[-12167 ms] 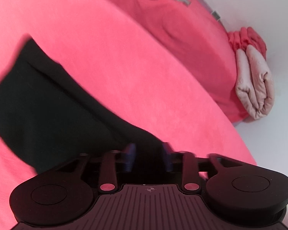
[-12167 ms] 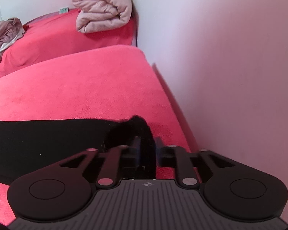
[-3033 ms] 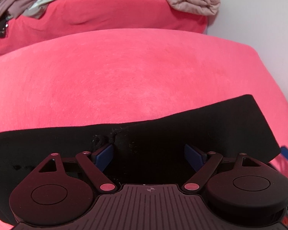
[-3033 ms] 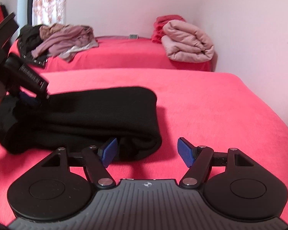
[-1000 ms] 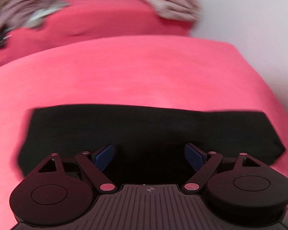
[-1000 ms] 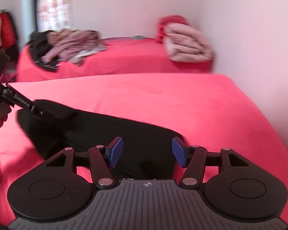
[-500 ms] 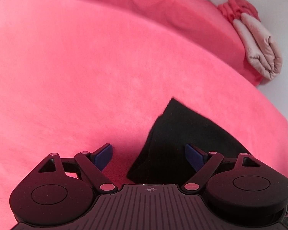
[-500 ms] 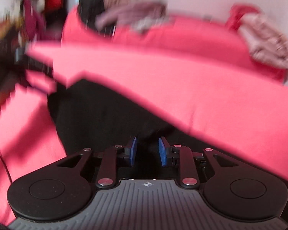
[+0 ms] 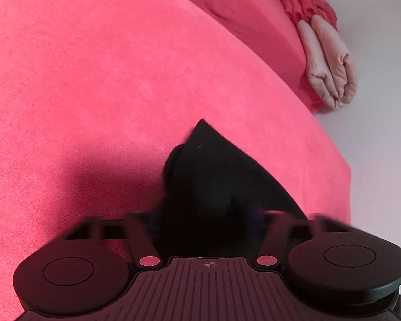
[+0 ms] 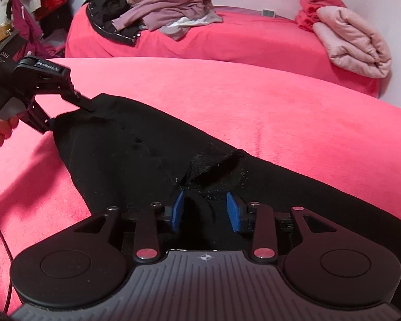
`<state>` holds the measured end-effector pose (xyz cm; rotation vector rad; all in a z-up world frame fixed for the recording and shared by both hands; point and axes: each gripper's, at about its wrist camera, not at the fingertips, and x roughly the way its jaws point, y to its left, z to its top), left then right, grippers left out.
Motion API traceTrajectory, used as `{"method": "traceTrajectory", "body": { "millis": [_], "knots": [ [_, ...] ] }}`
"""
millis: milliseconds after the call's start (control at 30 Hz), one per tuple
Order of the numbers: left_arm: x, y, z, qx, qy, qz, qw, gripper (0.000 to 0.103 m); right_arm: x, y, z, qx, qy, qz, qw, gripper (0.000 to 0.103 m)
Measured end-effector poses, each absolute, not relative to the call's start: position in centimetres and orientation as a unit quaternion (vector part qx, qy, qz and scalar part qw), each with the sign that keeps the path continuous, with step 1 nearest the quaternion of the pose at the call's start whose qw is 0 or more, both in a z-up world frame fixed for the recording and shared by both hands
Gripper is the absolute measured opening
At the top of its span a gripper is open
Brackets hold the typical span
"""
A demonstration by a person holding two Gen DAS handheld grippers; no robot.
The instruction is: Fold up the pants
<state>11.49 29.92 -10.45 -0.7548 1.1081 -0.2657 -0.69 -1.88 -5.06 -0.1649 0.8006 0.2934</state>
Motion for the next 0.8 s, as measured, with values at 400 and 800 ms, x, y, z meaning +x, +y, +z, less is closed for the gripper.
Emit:
{"method": "traceTrajectory", "body": {
  "millis": [400, 800],
  "knots": [
    [9.2, 25.1, -1.5, -0.279, 0.437, -0.161, 0.840, 0.089, -1.6, -3.8, -4.8, -0.064, 0.378, 0.141, 0.913, 0.049],
    [6.4, 5.6, 5.4, -0.218, 0.420, -0.363, 0.803, 0.071, -5.2, -10.9, -2.6, -0.019, 0.311, 0.069, 0.948, 0.055]
  ]
}}
